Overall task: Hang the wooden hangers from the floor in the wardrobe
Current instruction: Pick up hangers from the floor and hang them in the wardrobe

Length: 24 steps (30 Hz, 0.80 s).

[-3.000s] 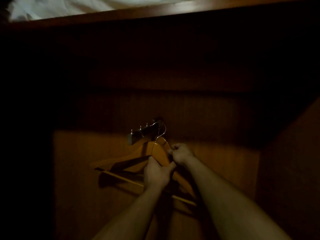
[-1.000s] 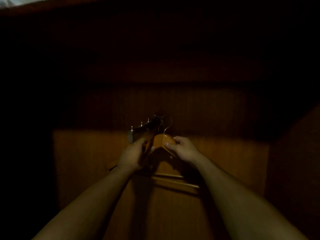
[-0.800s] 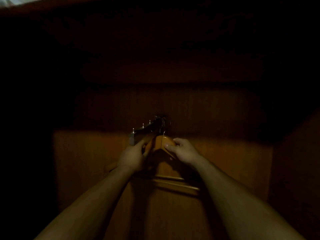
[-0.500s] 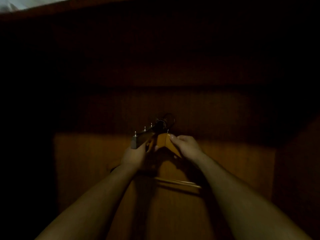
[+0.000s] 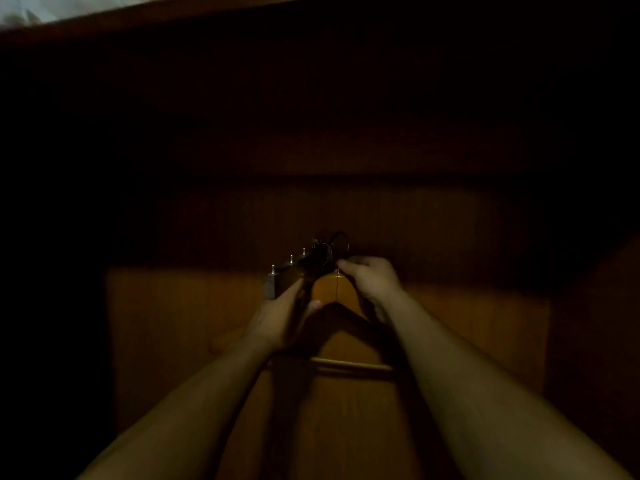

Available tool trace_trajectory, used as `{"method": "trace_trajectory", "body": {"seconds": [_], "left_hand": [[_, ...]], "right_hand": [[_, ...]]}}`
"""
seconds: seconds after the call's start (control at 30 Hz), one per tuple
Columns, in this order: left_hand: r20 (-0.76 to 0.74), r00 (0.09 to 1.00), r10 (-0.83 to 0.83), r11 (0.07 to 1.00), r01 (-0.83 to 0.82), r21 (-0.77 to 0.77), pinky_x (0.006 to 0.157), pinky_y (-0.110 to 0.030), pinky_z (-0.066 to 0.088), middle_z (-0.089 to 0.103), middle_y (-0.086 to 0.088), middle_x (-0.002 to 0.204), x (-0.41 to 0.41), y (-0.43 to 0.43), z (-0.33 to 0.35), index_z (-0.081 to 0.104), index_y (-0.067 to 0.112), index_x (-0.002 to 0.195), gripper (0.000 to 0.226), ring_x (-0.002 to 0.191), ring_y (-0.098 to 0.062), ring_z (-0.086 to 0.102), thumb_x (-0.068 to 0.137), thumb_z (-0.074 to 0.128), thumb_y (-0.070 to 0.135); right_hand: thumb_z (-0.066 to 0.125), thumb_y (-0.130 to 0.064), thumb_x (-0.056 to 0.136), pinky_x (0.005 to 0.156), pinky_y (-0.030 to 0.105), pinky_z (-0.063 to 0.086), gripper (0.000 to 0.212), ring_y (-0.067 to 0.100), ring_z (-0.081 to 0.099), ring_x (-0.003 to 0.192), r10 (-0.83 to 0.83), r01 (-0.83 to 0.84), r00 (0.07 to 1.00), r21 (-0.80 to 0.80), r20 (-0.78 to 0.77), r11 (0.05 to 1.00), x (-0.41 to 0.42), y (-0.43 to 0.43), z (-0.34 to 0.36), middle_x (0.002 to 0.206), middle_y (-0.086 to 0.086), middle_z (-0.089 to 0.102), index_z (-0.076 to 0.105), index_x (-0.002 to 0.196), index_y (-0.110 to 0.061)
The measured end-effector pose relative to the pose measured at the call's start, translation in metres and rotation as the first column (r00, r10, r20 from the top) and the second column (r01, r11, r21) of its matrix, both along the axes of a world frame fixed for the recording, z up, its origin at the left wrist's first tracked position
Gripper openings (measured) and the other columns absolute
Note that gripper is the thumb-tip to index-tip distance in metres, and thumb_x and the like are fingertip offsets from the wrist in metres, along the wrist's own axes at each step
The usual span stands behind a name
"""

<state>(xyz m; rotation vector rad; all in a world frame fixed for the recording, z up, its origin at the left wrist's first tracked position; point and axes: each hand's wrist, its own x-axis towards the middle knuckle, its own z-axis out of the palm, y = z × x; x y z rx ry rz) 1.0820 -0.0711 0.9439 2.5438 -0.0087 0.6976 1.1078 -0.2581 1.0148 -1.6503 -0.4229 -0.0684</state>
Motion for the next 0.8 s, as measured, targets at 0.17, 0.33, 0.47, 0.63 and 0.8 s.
{"method": "trace_trajectory", "body": {"seconds": [0.17, 0.33, 0.47, 0.63, 0.8], "left_hand": [[-0.026, 0.999, -0.02, 0.999, 0.019, -0.044, 0.076, -0.024, 0.046, 0.05, -0.004, 0.136, 0.001, 0.0, 0.002, 0.035, 0.036, 0.143, 0.056, 0.112, -0.019, 0.055, 0.093, 0.05, 0.056], [-0.039, 0.999, -0.026, 1.0, 0.026, -0.005, 0.083, -0.032, 0.053, 0.048, -0.007, 0.135, 0.002, 0.004, 0.003, 0.039, 0.039, 0.136, 0.061, 0.113, -0.022, 0.055, 0.084, 0.046, 0.071], [-0.038, 0.999, -0.006, 0.999, 0.004, -0.052, 0.085, -0.045, 0.057, 0.047, -0.006, 0.135, 0.004, 0.01, 0.002, 0.037, 0.053, 0.131, 0.087, 0.108, -0.025, 0.059, 0.058, 0.032, 0.099], [-0.11, 0.994, 0.028, 0.999, -0.031, -0.027, 0.076, -0.038, 0.06, 0.043, -0.008, 0.142, -0.003, 0.008, 0.011, 0.032, 0.059, 0.13, 0.052, 0.101, -0.028, 0.063, 0.083, 0.045, 0.076], [-0.047, 0.996, 0.071, 0.994, -0.074, -0.076, 0.073, -0.034, 0.057, 0.056, -0.002, 0.122, 0.0, 0.008, 0.009, 0.042, 0.037, 0.135, 0.047, 0.092, -0.02, 0.066, 0.094, 0.046, 0.058]], "right_hand": [[0.067, -0.021, 0.093, 0.06, 0.028, 0.045, 0.01, 0.016, 0.064, 0.074, 0.014, -0.011, 0.998, 0.064, -0.057, 0.998, 0.0, -0.001, 0.001, 0.084, 0.003, 0.069, 0.066, 0.098, -0.012], [0.067, -0.025, 0.093, 0.076, 0.034, 0.05, 0.017, 0.021, 0.064, 0.087, -0.039, 0.041, 0.998, 0.036, -0.055, 0.999, 0.003, 0.004, 0.0, 0.09, 0.002, 0.066, 0.061, 0.103, -0.013], [0.07, -0.028, 0.091, 0.089, 0.043, 0.053, 0.033, 0.026, 0.065, 0.1, -0.092, 0.095, 0.994, 0.066, -0.054, 0.993, 0.003, 0.013, -0.001, 0.104, 0.006, 0.069, 0.064, 0.117, -0.009], [0.071, -0.028, 0.09, 0.098, 0.045, 0.05, 0.037, 0.027, 0.062, 0.107, -0.144, 0.145, 0.989, 0.091, -0.018, 0.985, 0.004, 0.021, -0.001, 0.103, -0.001, 0.064, 0.063, 0.121, -0.01], [0.074, -0.026, 0.088, 0.094, 0.048, 0.054, 0.014, 0.024, 0.067, 0.096, -0.157, 0.155, 0.987, 0.075, 0.016, 0.985, 0.008, 0.029, -0.002, 0.09, -0.001, 0.07, 0.063, 0.078, -0.027]]}}
